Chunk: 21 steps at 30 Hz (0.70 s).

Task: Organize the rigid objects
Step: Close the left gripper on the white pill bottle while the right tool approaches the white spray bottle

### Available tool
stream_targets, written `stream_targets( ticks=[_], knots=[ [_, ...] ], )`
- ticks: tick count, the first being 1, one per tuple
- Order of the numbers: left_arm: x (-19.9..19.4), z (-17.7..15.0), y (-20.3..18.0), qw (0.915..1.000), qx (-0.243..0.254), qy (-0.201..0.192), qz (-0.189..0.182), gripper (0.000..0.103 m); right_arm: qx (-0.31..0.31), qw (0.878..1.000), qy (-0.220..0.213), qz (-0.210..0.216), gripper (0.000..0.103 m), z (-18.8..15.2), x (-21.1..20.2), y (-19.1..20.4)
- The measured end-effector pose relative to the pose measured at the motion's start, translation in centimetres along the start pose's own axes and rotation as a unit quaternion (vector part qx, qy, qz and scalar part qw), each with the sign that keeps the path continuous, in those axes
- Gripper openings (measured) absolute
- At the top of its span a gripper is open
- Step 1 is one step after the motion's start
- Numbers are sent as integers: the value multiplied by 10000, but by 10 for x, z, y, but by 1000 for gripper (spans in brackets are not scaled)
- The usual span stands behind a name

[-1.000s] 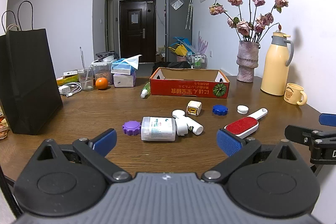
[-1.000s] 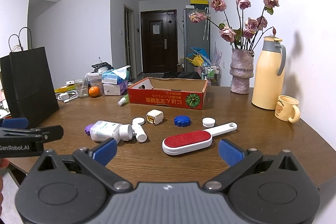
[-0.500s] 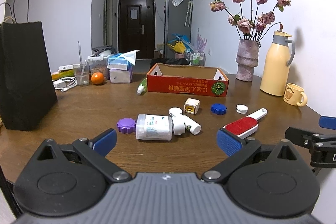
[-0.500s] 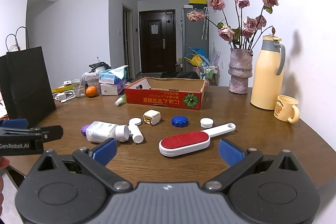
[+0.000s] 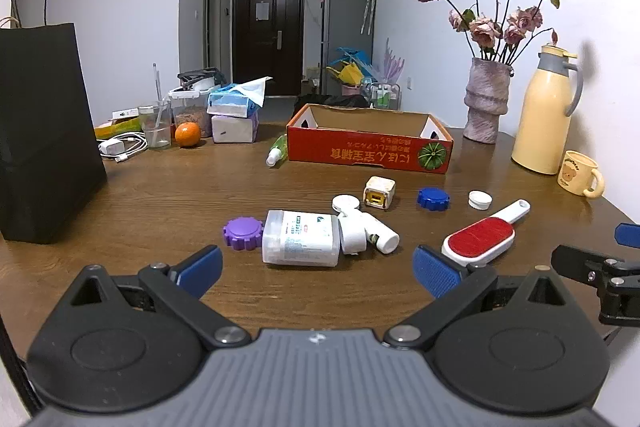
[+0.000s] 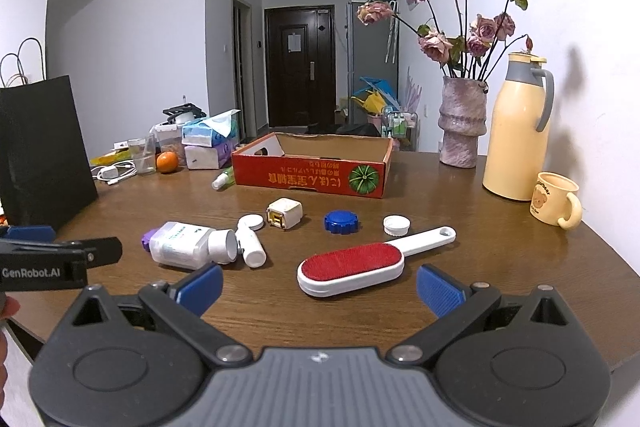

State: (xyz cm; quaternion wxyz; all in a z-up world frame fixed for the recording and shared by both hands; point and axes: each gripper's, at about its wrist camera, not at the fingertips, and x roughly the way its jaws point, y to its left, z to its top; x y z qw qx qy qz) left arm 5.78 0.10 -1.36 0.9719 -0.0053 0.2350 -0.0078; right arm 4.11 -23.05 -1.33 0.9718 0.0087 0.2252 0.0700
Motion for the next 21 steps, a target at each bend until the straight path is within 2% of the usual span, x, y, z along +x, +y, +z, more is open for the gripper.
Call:
stream_targets(
  ticks=[21],
  knots=[
    [65, 15, 8, 9995, -58, 313, 9, 103, -18, 9992, 357, 164, 103, 17, 69, 1]
  ],
)
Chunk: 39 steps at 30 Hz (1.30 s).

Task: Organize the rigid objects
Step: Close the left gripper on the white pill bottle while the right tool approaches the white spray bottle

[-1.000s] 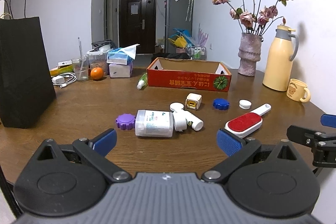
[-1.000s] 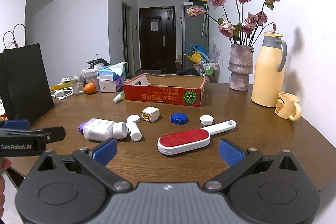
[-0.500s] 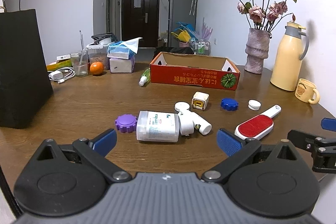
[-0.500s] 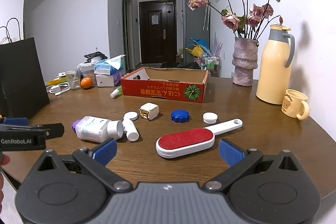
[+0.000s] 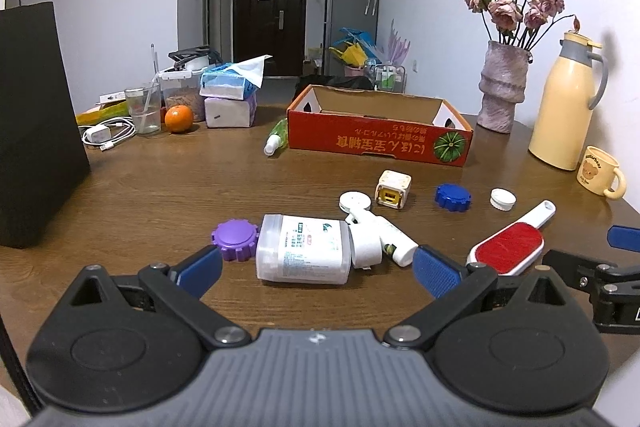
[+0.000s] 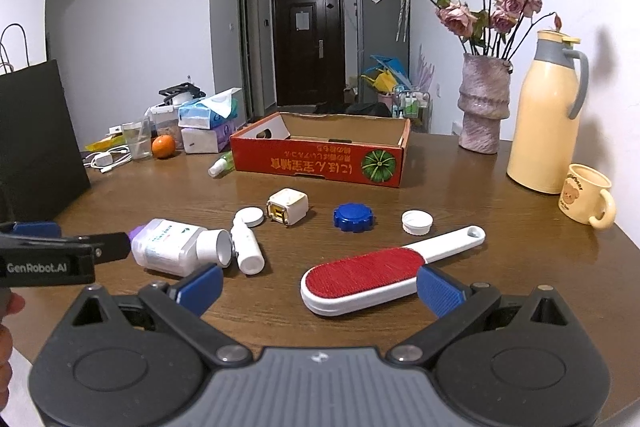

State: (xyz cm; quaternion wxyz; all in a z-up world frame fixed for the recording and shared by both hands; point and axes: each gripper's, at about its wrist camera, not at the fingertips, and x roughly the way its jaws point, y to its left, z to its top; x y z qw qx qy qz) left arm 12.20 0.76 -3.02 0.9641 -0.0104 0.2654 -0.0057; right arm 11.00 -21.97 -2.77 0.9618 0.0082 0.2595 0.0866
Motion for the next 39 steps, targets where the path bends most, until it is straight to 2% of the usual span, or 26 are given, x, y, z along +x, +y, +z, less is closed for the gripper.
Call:
stream_targets(
  ticks=[26, 39],
  knots=[
    [88, 6, 20, 9976, -52, 691, 60, 103, -258, 9978, 520, 331, 103, 19, 96, 14],
    [120, 7, 18, 9953, -27, 963, 87, 103, -320, 9964, 688, 391, 103, 22, 126, 14]
  ],
)
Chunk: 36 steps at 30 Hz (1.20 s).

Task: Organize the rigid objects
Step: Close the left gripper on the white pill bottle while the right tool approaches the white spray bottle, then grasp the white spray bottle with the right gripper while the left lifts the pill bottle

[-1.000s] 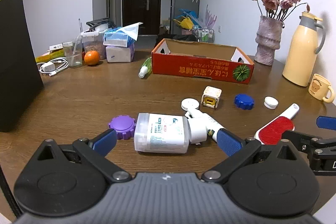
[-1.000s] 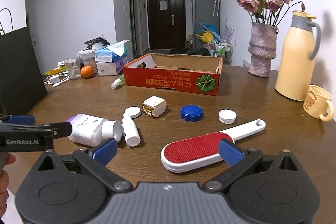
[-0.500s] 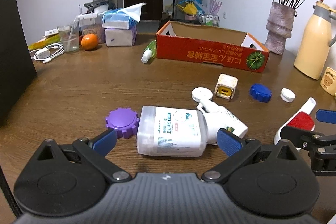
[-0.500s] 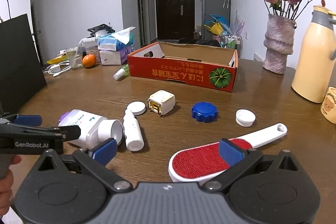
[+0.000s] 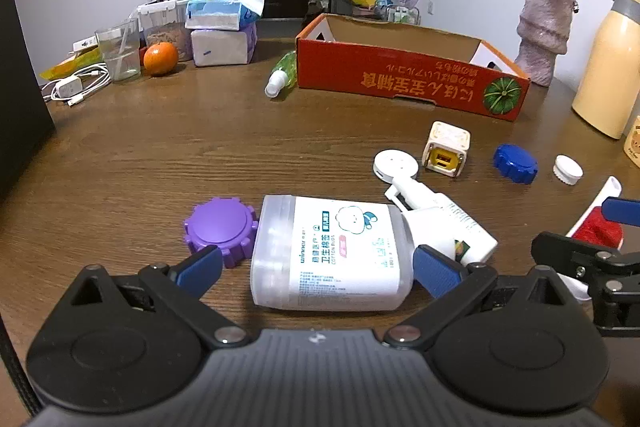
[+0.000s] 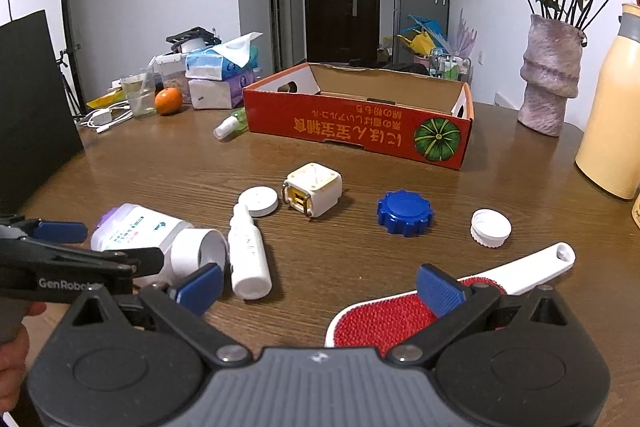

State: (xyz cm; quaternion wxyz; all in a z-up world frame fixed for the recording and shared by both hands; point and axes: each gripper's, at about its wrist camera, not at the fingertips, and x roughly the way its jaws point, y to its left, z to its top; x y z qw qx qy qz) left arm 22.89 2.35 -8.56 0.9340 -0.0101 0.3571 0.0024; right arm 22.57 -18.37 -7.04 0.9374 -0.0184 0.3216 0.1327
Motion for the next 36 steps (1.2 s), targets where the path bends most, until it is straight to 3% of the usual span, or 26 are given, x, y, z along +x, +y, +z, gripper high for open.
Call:
stream_targets(
  ticks=[9, 17, 20, 22, 29, 36],
  knots=[
    [20, 4, -1, 9999, 36, 88, 98, 103, -175, 9998, 80, 72, 103, 3, 15, 1],
    [25, 7, 4, 9999, -19, -81, -62, 102, -378, 9990, 216, 68, 103, 10, 33, 6],
    [25, 6, 3, 9998, 4, -108, -161, 95, -474, 9985, 249, 75, 103, 14, 40, 10],
    [25, 5, 2, 9997, 40, -118, -197, 85, -511, 9983, 284, 83, 103, 16, 46, 11],
    [25, 6, 12, 9993, -196, -208, -259, 83, -292, 9986, 302, 322, 102, 14, 60, 10],
    [20, 9, 23, 9979, -397, -382, -352, 83, -277, 9979, 290, 506, 88, 10, 68, 12]
  ],
)
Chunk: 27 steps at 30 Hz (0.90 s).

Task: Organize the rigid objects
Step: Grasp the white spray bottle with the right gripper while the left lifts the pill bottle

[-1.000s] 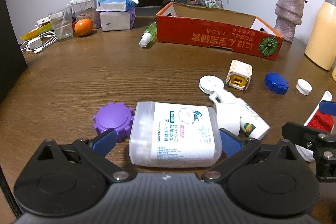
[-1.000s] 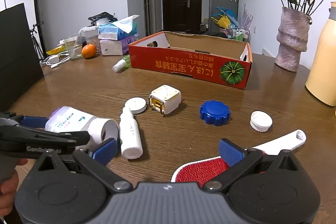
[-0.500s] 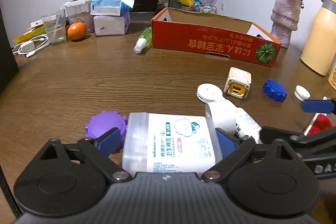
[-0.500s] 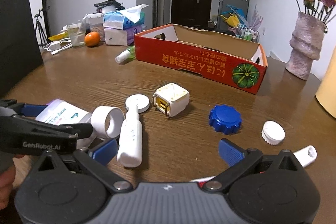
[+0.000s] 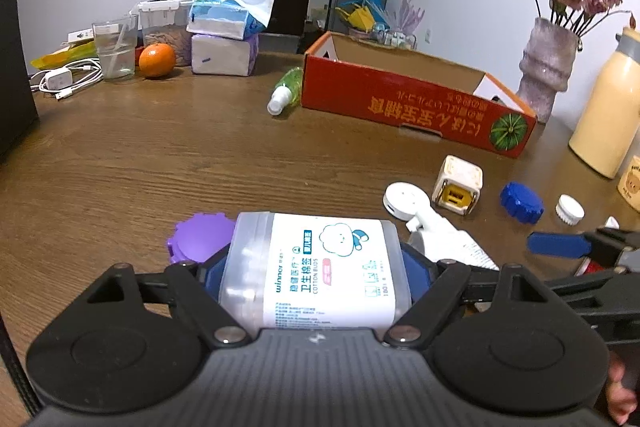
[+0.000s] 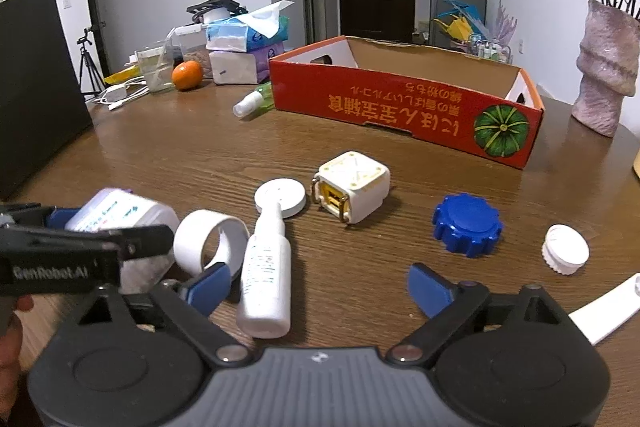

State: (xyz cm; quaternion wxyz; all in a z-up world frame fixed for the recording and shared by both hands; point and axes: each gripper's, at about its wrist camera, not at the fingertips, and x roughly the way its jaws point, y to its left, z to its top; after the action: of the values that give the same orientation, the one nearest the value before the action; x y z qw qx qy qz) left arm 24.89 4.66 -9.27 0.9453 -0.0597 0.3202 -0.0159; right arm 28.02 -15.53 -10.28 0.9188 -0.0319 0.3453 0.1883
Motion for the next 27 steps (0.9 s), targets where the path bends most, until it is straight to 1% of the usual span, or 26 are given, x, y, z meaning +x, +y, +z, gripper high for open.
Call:
stream_targets(
  ticks=[3, 4, 7, 13, 15, 18, 27],
  knots=[
    [-4, 0, 1, 9999, -9, -107, -77, 83, -64, 10000, 39, 55, 75, 0, 4, 3],
    [-5, 1, 1, 9998, -11, -144, -104, 83, -59, 9999, 56, 85, 73, 0, 5, 3],
    [-9, 1, 1, 9996, -22, -216, -153, 83, -134, 9998, 63, 143, 58, 0, 8, 7],
    [-13, 2, 6, 9993, -133, -339, -119, 83, -281, 9994, 86, 192, 43, 1, 14, 17],
    [-15, 2, 6, 9992, -136, -359, -108, 83, -293, 9993, 79, 197, 39, 2, 15, 19],
    [-16, 3, 5, 9991, -131, -380, -105, 83, -355, 9992, 61, 175, 30, 2, 16, 22],
    [-24, 9, 2, 9988, -72, -462, -122, 83, -136, 9998, -8, 144, 27, 4, 13, 19]
  ],
)
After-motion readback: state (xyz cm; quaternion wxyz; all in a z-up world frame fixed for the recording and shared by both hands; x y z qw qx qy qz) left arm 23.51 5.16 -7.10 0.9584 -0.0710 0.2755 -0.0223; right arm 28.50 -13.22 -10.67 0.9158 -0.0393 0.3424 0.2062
